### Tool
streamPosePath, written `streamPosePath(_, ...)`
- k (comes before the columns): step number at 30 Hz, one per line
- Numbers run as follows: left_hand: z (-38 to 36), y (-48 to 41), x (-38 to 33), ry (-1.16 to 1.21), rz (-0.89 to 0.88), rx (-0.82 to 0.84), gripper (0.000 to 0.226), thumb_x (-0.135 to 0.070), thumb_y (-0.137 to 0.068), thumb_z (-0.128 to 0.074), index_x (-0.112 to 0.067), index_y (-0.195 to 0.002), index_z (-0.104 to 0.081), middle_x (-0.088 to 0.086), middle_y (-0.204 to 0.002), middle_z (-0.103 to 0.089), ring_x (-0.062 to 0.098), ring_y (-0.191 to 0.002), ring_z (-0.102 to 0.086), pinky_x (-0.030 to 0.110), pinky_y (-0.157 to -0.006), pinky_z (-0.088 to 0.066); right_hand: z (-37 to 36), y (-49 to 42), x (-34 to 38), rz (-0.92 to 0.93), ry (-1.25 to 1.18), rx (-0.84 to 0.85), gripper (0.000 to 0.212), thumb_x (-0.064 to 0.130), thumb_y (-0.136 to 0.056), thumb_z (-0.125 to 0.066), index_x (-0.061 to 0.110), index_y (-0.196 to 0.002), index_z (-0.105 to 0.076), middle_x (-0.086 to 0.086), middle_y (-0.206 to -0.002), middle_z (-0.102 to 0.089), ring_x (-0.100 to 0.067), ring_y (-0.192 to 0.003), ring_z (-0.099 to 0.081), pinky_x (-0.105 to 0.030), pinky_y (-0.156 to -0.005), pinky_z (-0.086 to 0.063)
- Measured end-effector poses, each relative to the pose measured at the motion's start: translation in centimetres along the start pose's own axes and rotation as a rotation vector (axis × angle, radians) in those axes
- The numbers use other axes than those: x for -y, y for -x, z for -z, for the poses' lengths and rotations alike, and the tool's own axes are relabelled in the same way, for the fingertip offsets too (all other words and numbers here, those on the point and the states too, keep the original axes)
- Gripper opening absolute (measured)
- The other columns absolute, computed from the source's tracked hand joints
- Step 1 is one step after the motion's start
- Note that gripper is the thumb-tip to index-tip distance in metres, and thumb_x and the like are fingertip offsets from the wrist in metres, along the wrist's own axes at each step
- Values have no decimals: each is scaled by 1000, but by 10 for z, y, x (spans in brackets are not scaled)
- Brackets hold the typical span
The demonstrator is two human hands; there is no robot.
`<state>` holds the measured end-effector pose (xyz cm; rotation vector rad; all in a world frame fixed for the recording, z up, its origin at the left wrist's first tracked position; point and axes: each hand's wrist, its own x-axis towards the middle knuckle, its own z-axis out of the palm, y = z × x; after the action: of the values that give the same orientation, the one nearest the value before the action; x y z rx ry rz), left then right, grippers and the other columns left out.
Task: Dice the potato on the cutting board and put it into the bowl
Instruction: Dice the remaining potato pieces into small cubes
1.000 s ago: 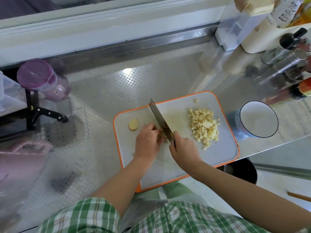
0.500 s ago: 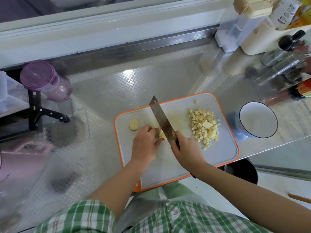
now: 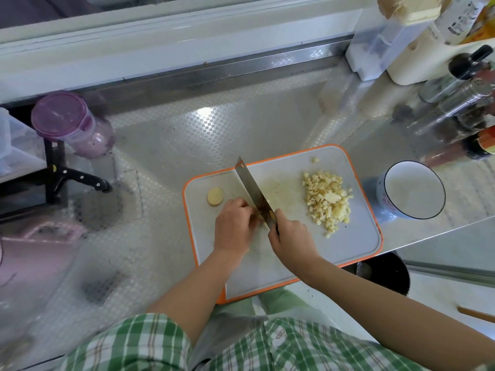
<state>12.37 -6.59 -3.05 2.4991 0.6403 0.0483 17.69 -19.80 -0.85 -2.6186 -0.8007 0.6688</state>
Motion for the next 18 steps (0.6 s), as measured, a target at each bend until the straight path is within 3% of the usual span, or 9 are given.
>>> streamPosePath(5, 3, 0, -2, -15, 11, 10, 9, -25, -82, -68, -18, -82, -74, 0, -85, -61, 23, -83, -53, 33, -63, -42, 0, -1, -4, 5, -62, -32, 8, 16, -96, -46, 8, -95, -43, -5, -58, -44, -31, -52, -44, -34, -48, -29)
streamPosePath(11, 5, 4, -2, -52, 35, 9, 17, -28, -76, -76, -16, -86, -71, 2, -84, -60, 23, -83, -54, 34, -61, -45, 12, -3, 0, -7, -243, -97, 17, 18, -98, -46, 15, -84, -37, 0, -51, -43, -27, -43, -46, -39, -42, -39)
streamPosePath(14, 5, 6, 0, -77, 57, 10, 20, -28, -75, -77, -14, -87, -68, 3, -85, -61, 23, -85, -55, 36, -62, -48, 13, 1, 1, 46, -207, -78, 18, 19, -98, -48, 17, -83, -36, 2, -50, -40, -21, -42, -38, -34, -42, -29)
streamPosePath(18, 6, 5, -2, -109, 46, -2, 14, -29, -81, -72, -15, -84, -68, 1, -82, -60, 22, -84, -54, 31, -60, -40, 7, 3, -1, 51, -157, -53, 15, 14, -94, -48, 16, -84, -37, 3, -50, -36, -21, -44, -34, -30, -43, -21)
